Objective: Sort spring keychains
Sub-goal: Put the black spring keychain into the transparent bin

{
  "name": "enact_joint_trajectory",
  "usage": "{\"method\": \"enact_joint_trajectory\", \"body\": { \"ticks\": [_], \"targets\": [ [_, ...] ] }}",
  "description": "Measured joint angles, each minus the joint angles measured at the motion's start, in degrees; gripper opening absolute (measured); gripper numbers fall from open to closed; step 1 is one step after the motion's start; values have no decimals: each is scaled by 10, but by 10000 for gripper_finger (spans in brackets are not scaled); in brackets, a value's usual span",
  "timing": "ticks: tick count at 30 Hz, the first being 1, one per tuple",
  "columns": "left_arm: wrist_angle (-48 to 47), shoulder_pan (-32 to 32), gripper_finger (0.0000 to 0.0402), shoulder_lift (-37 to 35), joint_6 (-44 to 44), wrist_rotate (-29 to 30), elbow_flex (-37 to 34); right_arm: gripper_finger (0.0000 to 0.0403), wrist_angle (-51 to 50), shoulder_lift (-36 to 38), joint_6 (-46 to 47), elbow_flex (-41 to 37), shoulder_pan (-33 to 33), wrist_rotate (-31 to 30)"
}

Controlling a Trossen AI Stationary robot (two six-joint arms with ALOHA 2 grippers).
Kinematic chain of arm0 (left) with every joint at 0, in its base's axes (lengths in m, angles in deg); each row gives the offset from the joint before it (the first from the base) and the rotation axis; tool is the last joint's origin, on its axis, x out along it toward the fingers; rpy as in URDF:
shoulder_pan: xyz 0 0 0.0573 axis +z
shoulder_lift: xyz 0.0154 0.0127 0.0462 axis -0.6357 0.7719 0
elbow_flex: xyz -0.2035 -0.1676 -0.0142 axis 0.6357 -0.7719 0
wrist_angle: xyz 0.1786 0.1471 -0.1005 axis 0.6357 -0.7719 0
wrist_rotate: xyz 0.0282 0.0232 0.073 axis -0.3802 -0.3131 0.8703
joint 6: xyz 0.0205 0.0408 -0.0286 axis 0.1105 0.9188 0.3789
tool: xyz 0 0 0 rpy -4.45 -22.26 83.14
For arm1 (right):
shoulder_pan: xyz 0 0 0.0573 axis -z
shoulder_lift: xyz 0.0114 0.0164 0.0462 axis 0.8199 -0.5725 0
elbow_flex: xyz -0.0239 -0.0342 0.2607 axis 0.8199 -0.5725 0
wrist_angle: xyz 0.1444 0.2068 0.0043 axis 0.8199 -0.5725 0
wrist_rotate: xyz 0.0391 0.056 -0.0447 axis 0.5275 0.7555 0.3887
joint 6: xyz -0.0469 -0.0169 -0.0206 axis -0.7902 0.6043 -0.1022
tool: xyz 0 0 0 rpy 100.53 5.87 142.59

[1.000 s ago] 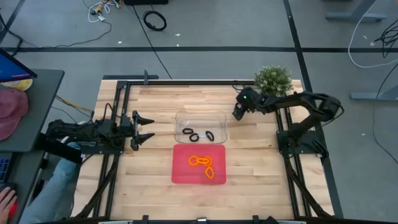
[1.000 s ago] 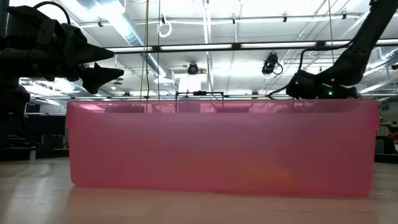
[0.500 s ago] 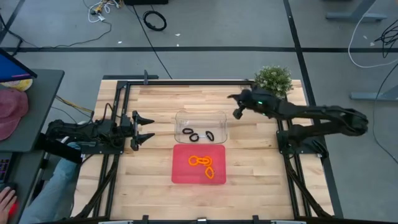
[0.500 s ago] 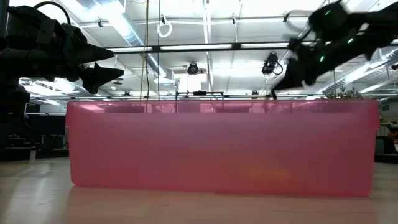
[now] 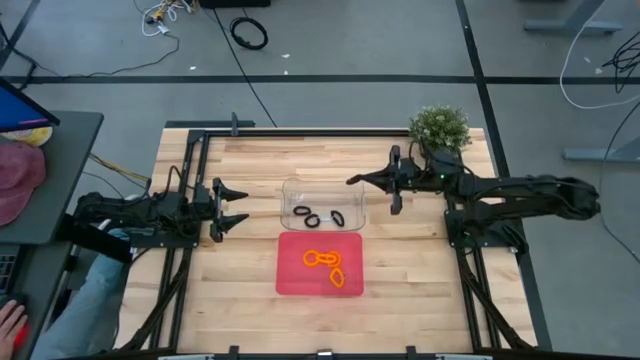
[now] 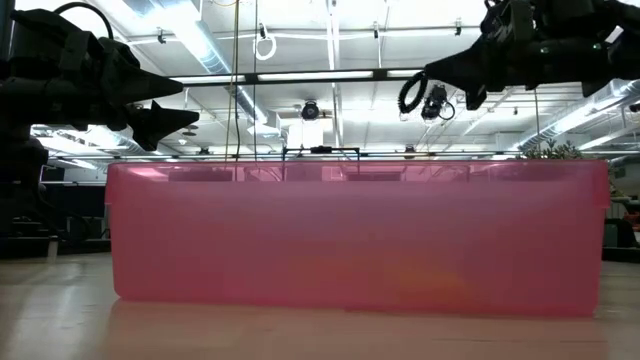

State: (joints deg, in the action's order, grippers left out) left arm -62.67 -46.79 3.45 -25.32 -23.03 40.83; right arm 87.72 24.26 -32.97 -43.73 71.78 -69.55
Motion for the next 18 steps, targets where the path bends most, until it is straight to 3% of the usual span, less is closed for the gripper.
{"method": "enact_joint_trajectory", "body": {
  "ticks": [9,18],
  "targets": [
    [0,0,321,0,0,0,0,0,84,-41,5,0,-47,0],
    [0,0,321,0,0,0,0,7,107,-49,4,0,-60,-1]
  ]
}}
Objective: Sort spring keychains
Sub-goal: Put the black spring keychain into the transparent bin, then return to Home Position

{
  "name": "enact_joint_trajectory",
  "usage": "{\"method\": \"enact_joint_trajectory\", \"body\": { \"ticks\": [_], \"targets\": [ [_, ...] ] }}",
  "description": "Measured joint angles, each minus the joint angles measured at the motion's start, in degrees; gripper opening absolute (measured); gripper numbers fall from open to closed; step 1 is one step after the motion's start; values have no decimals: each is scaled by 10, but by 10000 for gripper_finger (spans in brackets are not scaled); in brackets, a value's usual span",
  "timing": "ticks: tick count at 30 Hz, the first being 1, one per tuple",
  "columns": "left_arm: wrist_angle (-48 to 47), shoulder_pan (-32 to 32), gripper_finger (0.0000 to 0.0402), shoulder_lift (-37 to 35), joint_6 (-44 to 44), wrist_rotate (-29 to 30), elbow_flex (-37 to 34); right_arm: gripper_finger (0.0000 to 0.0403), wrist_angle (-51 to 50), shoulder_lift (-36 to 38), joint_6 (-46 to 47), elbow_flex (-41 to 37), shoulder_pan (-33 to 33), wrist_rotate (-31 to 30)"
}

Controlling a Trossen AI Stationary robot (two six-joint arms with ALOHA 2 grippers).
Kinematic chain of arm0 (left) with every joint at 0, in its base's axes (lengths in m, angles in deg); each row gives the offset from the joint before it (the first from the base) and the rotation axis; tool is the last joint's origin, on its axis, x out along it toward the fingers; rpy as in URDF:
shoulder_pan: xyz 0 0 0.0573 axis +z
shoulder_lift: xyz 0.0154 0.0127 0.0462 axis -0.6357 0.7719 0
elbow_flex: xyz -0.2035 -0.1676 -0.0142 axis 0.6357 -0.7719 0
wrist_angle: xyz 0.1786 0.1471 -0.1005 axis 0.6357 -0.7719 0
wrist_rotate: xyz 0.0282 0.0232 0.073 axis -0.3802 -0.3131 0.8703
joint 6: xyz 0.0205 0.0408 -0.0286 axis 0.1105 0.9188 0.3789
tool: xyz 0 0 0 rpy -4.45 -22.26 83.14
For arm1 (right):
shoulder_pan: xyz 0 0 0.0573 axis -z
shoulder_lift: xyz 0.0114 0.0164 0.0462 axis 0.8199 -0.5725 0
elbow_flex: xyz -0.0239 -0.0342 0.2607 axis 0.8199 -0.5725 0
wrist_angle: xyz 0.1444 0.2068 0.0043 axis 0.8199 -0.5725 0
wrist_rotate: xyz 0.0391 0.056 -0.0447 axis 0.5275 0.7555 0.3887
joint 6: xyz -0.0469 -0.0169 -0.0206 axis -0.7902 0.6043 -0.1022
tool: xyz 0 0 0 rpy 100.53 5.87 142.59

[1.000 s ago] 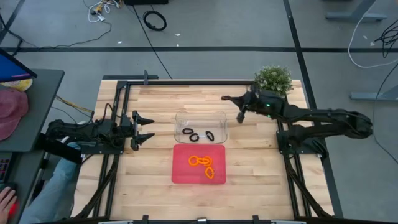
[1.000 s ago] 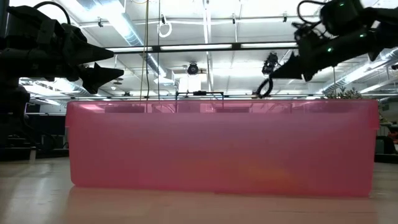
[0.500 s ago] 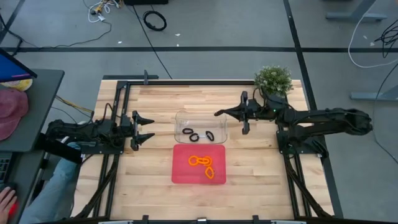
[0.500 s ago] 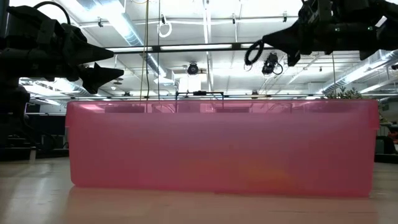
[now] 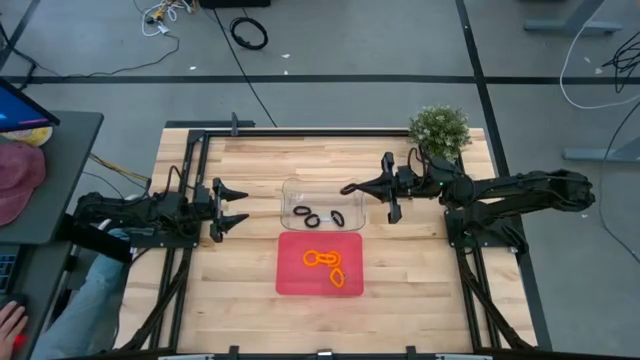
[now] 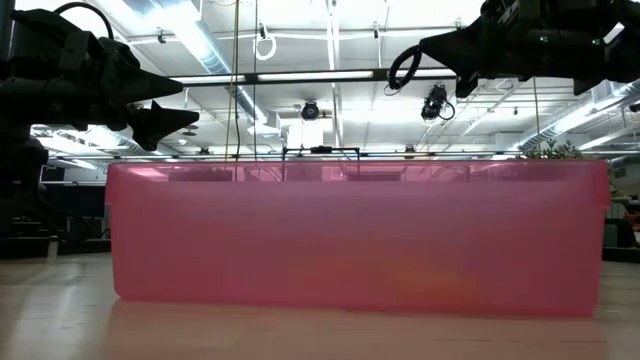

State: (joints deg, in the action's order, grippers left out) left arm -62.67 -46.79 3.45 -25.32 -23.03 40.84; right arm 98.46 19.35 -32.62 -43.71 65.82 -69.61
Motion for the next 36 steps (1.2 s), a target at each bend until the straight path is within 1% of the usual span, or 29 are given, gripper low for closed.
{"method": "enact_joint_trajectory", "body": {
  "ticks": [3,5,8,14,17,20,22,26,27,28,29,30,33,34,35,36],
  "targets": [
    [0,0,321,0,0,0,0,38,-4,0,1,0,0,1],
    [0,0,321,0,0,0,0,72,-10,0,1,0,0,1],
    [0,0,321,0,0,0,0,138,-10,0,1,0,0,8],
    [0,0,321,0,0,0,0,290,-9,0,1,0,0,5],
    [0,0,321,0,0,0,0,352,-9,0,4,0,0,4],
    [0,0,321,0,0,0,0,390,-9,0,12,0,0,4],
    [0,0,321,0,0,0,0,396,-9,0,13,0,0,4],
    [0,0,321,0,0,0,0,379,-9,0,12,0,0,4],
    [0,0,321,0,0,0,0,367,-11,0,15,1,0,0],
    [0,0,321,0,0,0,0,344,-23,1,27,3,0,-6],
    [0,0,321,0,0,0,0,308,-45,0,46,10,1,-13],
    [0,0,321,0,0,0,0,259,-66,0,54,17,3,-14],
    [0,0,321,0,0,0,0,70,-92,0,0,32,4,17],
    [0,0,321,0,0,0,0,36,-87,0,-12,32,2,29],
    [0,0,321,0,0,0,0,29,-79,0,-11,32,-1,33],
    [0,0,321,0,0,0,0,39,-68,0,-1,32,-3,37]
  ]
}}
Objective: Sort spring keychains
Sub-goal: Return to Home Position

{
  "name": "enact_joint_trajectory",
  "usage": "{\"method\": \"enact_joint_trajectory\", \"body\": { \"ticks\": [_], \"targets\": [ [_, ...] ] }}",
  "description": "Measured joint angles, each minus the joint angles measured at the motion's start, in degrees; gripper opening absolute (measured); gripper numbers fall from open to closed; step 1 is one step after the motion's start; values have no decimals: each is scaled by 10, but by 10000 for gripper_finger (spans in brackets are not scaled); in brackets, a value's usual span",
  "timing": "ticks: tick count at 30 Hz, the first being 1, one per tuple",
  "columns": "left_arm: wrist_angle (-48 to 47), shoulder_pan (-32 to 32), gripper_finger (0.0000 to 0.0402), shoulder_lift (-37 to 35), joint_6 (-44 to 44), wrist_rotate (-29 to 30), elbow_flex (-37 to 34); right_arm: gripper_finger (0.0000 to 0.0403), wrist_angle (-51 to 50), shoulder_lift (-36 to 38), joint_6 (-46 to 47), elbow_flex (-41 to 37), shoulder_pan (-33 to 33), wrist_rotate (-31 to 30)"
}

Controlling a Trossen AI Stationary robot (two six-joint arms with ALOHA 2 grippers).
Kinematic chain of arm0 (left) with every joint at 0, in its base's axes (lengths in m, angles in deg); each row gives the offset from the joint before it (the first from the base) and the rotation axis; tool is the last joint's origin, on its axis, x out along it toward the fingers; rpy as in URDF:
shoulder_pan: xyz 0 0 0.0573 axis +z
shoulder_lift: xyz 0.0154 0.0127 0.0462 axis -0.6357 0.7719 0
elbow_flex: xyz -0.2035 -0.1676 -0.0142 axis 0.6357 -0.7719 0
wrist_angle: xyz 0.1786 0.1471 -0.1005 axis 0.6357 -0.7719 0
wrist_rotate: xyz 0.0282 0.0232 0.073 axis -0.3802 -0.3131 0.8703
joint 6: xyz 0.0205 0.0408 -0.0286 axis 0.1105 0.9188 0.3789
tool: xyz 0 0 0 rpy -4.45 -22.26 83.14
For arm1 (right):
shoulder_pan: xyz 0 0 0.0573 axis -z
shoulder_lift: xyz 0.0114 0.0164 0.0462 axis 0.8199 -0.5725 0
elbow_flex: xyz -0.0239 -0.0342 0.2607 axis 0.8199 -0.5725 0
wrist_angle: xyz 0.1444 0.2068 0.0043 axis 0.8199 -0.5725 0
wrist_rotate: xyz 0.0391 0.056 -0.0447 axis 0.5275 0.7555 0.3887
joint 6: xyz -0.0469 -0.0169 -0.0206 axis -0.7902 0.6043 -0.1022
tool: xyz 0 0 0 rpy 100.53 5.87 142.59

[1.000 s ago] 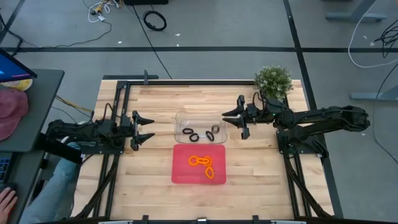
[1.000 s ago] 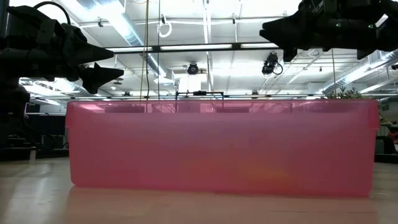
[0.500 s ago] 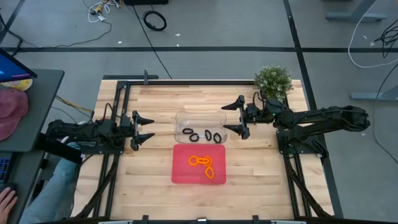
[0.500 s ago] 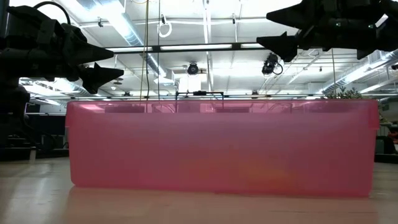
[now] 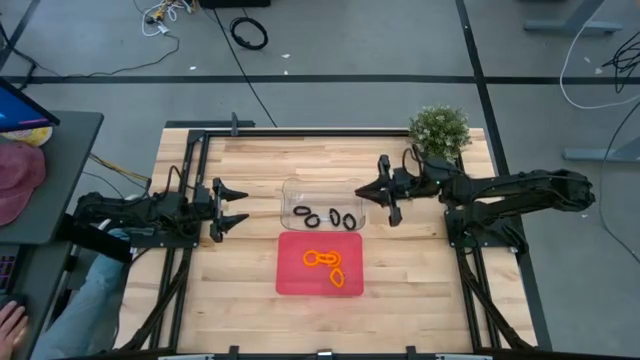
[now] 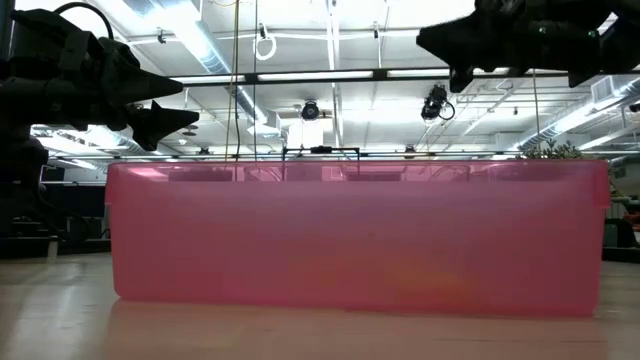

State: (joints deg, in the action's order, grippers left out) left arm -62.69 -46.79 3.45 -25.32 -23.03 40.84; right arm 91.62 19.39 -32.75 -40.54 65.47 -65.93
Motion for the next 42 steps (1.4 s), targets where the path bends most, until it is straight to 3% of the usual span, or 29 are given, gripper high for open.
{"method": "enact_joint_trajectory", "body": {
  "ticks": [6,8,10,12,14,17,20,22,23,25,27,28,30,36,37,39,41,42],
  "targets": [
    [0,0,321,0,0,0,0,197,16,0,12,0,-5,9],
    [0,0,321,0,0,0,0,219,1,0,38,0,-6,6],
    [0,0,321,0,0,0,0,166,-13,0,43,3,-6,-1],
    [0,0,321,0,0,0,0,58,-10,1,-14,5,-9,7],
    [0,0,321,0,0,0,0,28,-4,2,-29,5,-16,13],
    [0,0,321,0,0,0,0,81,8,2,4,5,-16,38],
    [0,0,321,0,0,0,0,170,14,4,16,5,-16,51],
    [0,0,321,0,0,0,0,223,16,4,28,5,-17,40],
    [0,0,321,0,0,0,0,229,8,5,44,6,-17,27],
    [0,0,321,0,0,0,0,178,-28,4,54,14,-15,14],
    [0,0,321,0,0,0,0,68,-39,5,-13,17,-19,17],
    [0,0,321,0,0,0,0,35,-38,5,-32,17,-22,19],
    [0,0,321,0,0,0,0,36,-30,5,-10,17,-25,18],
    [0,0,321,0,0,0,0,180,-26,8,13,17,-20,6],
    [0,0,321,0,0,0,0,188,-29,8,23,17,-20,0],
    [0,0,321,0,0,0,0,149,-36,10,36,17,-20,-9],
    [0,0,321,0,0,0,0,53,-40,15,-18,17,-26,-7],
    [0,0,321,0,0,0,0,28,-46,19,-42,17,-31,-13]
  ]
}}
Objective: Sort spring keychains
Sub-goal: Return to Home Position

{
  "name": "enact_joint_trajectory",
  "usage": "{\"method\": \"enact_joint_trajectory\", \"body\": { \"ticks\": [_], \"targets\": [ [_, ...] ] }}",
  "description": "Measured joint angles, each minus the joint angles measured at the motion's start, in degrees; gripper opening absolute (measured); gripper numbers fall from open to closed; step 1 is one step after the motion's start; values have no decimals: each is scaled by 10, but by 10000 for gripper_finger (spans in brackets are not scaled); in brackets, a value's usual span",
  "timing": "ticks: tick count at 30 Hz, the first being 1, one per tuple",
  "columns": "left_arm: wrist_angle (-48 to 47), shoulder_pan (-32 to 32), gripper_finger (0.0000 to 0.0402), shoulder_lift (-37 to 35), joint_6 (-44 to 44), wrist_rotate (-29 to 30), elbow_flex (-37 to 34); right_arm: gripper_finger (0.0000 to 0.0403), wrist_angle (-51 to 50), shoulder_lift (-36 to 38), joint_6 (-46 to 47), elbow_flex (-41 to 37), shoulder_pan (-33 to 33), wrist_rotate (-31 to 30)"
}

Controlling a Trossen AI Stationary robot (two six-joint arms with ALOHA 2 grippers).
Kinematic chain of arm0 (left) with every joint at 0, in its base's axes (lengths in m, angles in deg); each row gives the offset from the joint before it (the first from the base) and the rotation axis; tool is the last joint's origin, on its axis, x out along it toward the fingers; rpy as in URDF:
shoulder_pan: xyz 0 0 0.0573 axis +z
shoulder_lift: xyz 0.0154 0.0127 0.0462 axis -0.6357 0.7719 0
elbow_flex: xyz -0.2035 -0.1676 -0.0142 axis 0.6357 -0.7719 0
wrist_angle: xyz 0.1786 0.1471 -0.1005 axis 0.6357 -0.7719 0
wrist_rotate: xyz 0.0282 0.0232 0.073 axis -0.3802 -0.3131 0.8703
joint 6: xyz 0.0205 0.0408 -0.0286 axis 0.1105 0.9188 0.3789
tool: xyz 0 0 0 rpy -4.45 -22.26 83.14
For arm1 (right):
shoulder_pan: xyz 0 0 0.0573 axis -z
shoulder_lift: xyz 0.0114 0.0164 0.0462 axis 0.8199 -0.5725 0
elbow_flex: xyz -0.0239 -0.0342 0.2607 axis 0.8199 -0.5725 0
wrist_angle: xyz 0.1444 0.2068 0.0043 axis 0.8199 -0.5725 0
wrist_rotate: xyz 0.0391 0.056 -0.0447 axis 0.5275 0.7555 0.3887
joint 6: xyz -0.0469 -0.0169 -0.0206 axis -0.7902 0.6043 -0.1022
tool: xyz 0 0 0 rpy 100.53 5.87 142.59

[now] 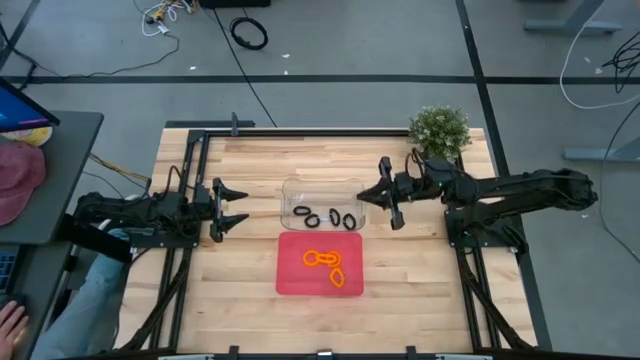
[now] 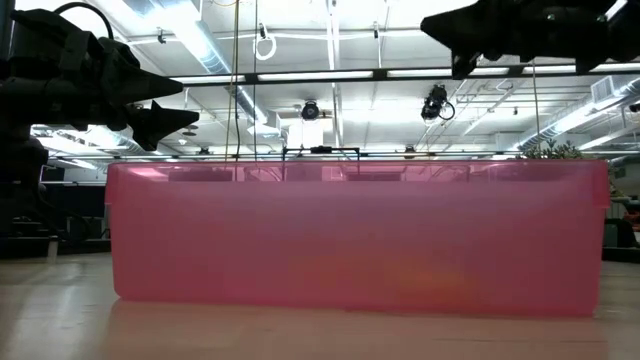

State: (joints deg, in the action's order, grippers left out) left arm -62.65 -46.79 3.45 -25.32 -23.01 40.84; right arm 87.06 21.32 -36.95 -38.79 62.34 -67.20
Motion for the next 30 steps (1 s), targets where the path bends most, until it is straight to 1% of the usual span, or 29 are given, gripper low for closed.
{"method": "enact_joint_trajectory", "body": {
  "ticks": [1,4,7,12,18,22,24,28,30],
  "targets": [
    [0,0,321,0,0,0,0,23,0,2,1,0,-3,-11],
    [0,0,321,0,0,0,0,31,-6,6,40,0,9,-27],
    [0,0,321,0,0,0,0,33,14,8,76,0,23,-26],
    [0,0,321,0,0,0,0,32,21,8,73,0,33,-27],
    [0,0,321,0,0,0,0,32,-73,7,82,0,30,-25],
    [0,0,321,0,0,0,0,32,-55,22,77,-14,9,-29],
    [1,0,321,0,0,0,0,32,-36,40,77,-28,-10,-50],
    [2,0,321,0,0,0,0,32,-45,96,83,-71,-48,-117],
    [2,0,321,0,0,0,0,32,-55,137,84,-93,-59,-134]
  ]
}}
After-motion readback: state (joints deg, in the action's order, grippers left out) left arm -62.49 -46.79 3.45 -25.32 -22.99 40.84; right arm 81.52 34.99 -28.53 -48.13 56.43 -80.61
